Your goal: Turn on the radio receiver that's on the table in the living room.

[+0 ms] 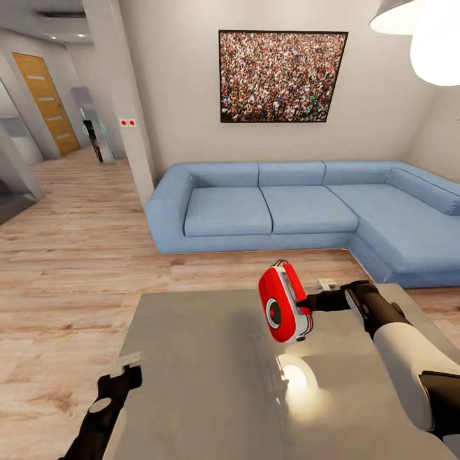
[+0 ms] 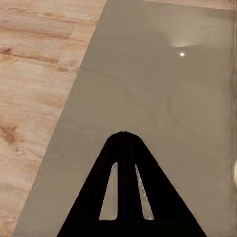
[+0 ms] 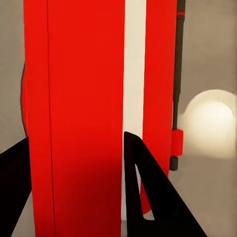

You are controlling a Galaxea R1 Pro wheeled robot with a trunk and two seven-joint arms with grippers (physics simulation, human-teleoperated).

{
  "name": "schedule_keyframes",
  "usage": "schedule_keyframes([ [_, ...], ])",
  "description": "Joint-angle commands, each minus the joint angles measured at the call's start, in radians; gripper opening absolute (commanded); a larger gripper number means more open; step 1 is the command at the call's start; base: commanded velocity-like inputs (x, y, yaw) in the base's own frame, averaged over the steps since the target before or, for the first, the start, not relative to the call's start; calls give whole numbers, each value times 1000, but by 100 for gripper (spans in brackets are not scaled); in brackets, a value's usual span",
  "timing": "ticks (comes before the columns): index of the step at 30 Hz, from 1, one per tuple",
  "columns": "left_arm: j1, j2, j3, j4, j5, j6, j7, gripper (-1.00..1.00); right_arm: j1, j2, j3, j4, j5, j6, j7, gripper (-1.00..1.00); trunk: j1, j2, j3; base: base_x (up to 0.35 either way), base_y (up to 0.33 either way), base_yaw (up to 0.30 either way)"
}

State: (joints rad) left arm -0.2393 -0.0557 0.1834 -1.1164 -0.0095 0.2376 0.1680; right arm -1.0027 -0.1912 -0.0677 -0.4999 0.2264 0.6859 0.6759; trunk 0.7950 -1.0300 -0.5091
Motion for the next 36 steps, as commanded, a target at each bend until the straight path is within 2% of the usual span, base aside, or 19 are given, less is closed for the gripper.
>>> schedule_keyframes([
  [1,0,-8,-2,-3,1,-2,1,-100,0,0,-1,0,-7,1,1,-100,0,0,0,0,0,0],
  [3,0,-33,-7,-6,1,-2,0,-100,0,1,-1,0,-6,0,2,-100,0,0,0,0,0,0],
  [5,-1,-82,-44,-18,1,3,-4,-100,-1,1,-2,0,-6,0,2,-100,0,0,0,0,0,0],
  [6,-2,-104,-76,-33,0,5,-8,-100,-1,1,-1,0,-6,0,3,-100,0,0,0,0,0,0],
  [7,-3,-119,-138,-63,-2,9,-18,-100,-1,1,-1,0,-6,0,4,-100,0,0,0,0,0,0],
  [8,-4,-119,-160,-74,-2,12,-21,-100,-1,1,-1,0,-6,0,4,-100,0,0,0,0,0,0],
  [9,-11,-119,-254,-118,-4,58,-27,-100,-1,1,-1,4,-5,0,5,-100,0,0,0,0,0,0],
  [11,-40,-119,-334,-152,-3,152,-40,-100,-1,1,-1,8,-4,0,6,-100,0,0,0,0,0,0],
  [13,-94,-119,-393,-172,-1,252,-84,-100,-1,2,-1,13,-4,0,7,-100,0,0,0,0,0,0],
  [15,-129,-119,-410,-176,0,291,-139,-100,-1,4,0,18,-3,0,19,-100,0,0,0,0,0,0],
  [18,-160,-119,-419,-174,-1,314,-252,-100,-1,5,3,26,-1,0,65,-100,0,0,0,0,0,0],
  [19,-165,-119,-421,-173,-1,317,-291,-100,-1,5,11,29,0,-1,79,-100,0,0,0,0,0,0],
  [20,-169,-119,-422,-173,-5,321,-340,-100,-1,5,36,32,0,-2,92,-100,0,0,0,0,0,0],
  [21,-171,-119,-422,-173,-7,322,-361,-100,-1,5,58,33,0,-3,97,-100,0,0,0,0,0,0],
  [23,-173,-119,-422,-171,-9,324,-383,-100,-1,6,98,41,-3,-6,103,-100,0,0,0,0,0,0],
  [26,-174,-119,-421,-162,-8,323,-394,-100,-1,9,124,72,-4,-10,107,-100,0,0,0,0,0,0],
  [31,-175,-119,-416,-162,-5,321,-398,-100,-1,25,133,86,-4,-29,120,-100,0,0,0,0,0,0],
  [36,-175,-119,-419,-157,-5,323,-398,-100,-1,31,134,87,0,-34,217,-100,0,0,0,0,0,0],
])
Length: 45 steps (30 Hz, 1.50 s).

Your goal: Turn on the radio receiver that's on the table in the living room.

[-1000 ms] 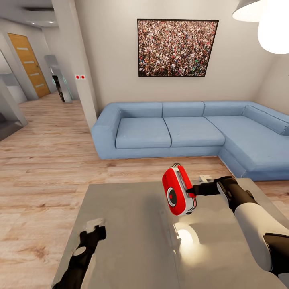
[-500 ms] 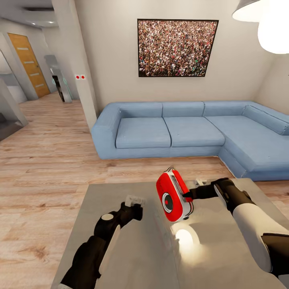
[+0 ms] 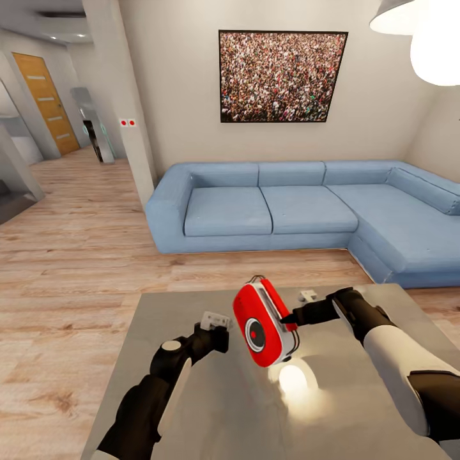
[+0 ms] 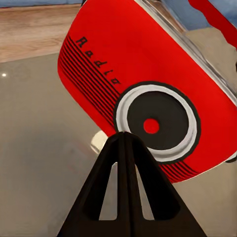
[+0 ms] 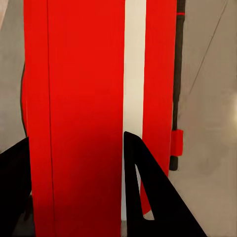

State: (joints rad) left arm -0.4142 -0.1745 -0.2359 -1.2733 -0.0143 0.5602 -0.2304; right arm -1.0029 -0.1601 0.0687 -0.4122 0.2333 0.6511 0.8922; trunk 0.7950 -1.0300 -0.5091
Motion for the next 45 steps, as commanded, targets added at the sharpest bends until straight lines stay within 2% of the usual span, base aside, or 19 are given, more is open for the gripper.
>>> schedule_keyframes([
  [1,0,0,0,4,0,0,0,-100,0,0,-3,-1,-7,1,8,-100,0,0,0,0,0,0],
  [8,0,0,-1,25,0,0,-2,-100,0,4,-3,1,-12,0,34,-100,0,0,0,0,0,0],
  [13,0,0,-2,31,2,-2,-13,-100,0,6,-3,4,-13,1,164,-100,0,0,0,0,0,0],
  [15,0,0,-2,32,3,-2,-25,-100,0,7,-3,4,-13,1,185,-100,0,0,0,0,0,0],
  [23,-4,0,-2,53,4,-3,-131,-100,0,7,-4,22,-14,-18,203,-100,0,0,0,0,0,0],
  [27,-20,0,-2,95,3,-9,-192,-100,0,12,-4,25,-14,-22,204,-100,0,0,0,0,0,0],
  [31,-32,0,-2,124,2,-12,-200,-100,0,17,-4,26,-14,-22,210,-100,0,0,0,0,0,0],
  [36,-36,0,-2,134,0,-14,-201,-100,0,19,-4,27,-13,-21,264,-100,0,0,0,0,0,0],
  [45,-37,0,0,137,-8,-17,-193,-100,0,19,-4,27,-14,-21,285,-100,0,0,0,0,0,0],
])
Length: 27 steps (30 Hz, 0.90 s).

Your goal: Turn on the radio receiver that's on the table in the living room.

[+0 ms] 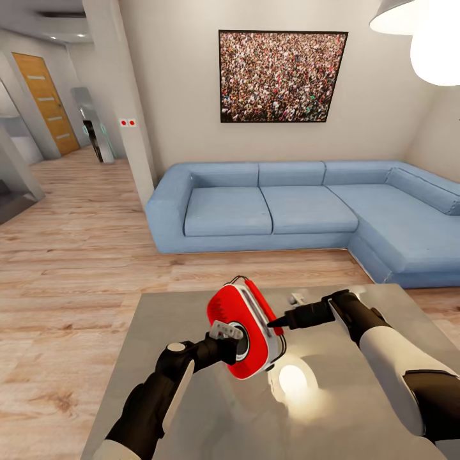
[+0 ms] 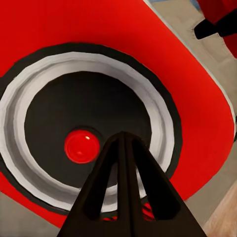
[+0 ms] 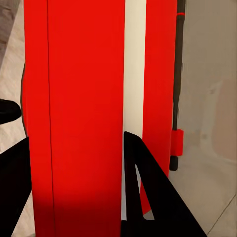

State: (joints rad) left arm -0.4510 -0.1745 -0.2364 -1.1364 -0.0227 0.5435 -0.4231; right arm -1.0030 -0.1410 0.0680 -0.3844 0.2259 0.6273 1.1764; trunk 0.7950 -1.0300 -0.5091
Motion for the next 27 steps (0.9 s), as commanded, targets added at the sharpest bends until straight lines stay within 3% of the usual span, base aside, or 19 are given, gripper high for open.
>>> schedule_keyframes([
  [1,0,0,0,0,0,0,0,-100,0,0,-4,0,-6,3,7,-100,0,0,0,0,0,0],
  [6,0,0,0,3,0,0,2,-100,0,0,-4,-1,-5,3,54,-100,0,0,0,0,0,0],
  [20,0,0,6,4,-2,0,10,-100,0,0,-4,-1,-4,3,62,-100,0,0,0,0,0,0],
  [24,0,0,17,4,-1,0,13,-100,0,0,-4,-1,-1,4,44,-100,0,0,0,0,0,0],
  [27,0,0,19,3,0,-1,15,-100,0,0,-4,-1,2,4,-28,-100,0,0,0,0,0,0],
])
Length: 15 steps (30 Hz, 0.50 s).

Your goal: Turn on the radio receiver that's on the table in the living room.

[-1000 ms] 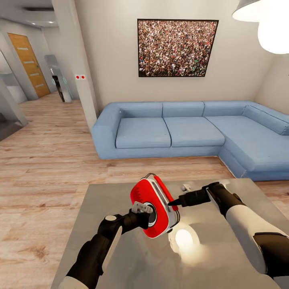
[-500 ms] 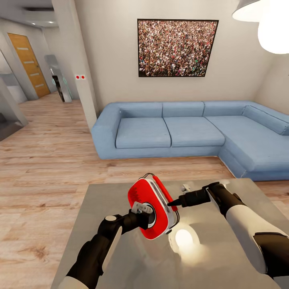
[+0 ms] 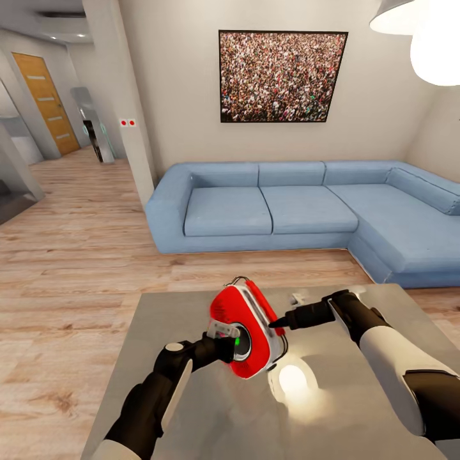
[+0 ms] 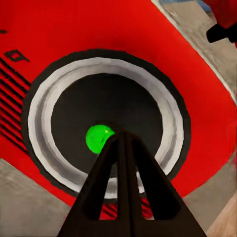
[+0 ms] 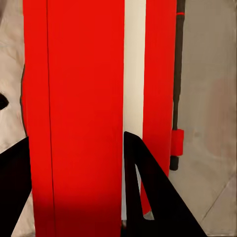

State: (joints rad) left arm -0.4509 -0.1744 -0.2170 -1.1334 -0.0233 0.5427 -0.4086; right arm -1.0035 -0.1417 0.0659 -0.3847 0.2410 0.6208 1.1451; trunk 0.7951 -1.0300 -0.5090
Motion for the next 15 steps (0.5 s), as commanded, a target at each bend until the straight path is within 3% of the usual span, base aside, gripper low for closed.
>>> schedule_keyframes([
  [1,0,0,0,-1,0,-1,3,-100,0,1,-2,0,-14,11,-57,-100,0,0,0,0,0,0],
  [4,0,0,10,-4,0,-3,38,-100,0,2,-1,0,-19,13,-185,-100,0,0,0,0,0,0],
  [6,0,0,42,-5,1,-4,95,-100,0,4,-1,0,-21,16,-267,-100,0,0,0,0,0,0],
  [15,0,0,109,-7,2,-11,261,-100,0,6,-3,0,-22,61,-412,-100,0,0,0,0,0,0],
])
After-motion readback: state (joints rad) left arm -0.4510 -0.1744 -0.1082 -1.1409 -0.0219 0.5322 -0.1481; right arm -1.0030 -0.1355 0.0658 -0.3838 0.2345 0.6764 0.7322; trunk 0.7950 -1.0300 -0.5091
